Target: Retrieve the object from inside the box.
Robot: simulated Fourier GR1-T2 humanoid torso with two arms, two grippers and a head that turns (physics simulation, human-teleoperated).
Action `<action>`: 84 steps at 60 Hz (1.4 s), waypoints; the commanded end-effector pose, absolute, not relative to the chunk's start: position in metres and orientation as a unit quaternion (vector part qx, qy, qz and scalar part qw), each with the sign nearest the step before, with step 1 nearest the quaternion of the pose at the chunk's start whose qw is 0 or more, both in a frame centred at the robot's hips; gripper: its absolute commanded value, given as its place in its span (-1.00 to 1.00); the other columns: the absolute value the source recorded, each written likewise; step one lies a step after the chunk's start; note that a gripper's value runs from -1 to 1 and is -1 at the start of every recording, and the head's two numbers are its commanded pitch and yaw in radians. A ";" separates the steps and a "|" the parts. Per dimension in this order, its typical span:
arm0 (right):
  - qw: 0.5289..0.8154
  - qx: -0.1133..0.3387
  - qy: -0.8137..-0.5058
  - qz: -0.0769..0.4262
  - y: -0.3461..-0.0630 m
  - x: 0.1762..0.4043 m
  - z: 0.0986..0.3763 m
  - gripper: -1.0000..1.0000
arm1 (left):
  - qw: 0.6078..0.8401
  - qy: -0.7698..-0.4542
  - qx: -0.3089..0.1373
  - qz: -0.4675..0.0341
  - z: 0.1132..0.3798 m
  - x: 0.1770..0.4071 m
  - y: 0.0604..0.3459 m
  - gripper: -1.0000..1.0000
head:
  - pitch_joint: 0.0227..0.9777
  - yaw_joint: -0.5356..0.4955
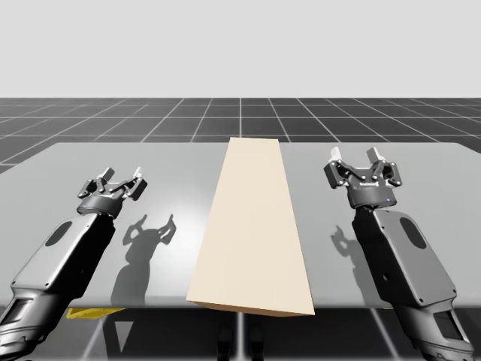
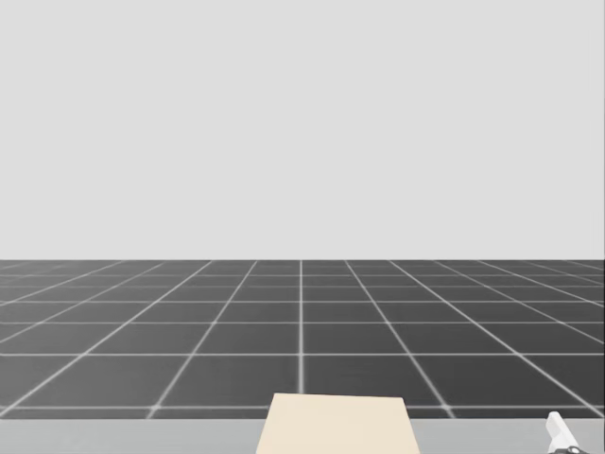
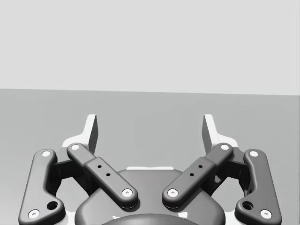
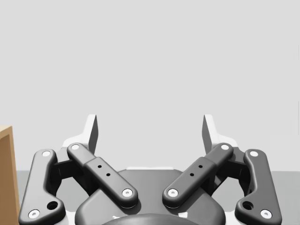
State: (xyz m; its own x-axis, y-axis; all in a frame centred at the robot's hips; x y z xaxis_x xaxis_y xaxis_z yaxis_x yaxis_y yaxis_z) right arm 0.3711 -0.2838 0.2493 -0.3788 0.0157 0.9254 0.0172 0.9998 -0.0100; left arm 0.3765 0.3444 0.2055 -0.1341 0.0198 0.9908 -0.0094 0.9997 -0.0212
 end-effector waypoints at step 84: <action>0.613 0.302 -0.626 0.375 -0.170 0.351 0.132 -1.00 | 0.681 -0.561 -0.202 -0.425 0.165 0.320 0.251 -1.00 | -0.75 -0.05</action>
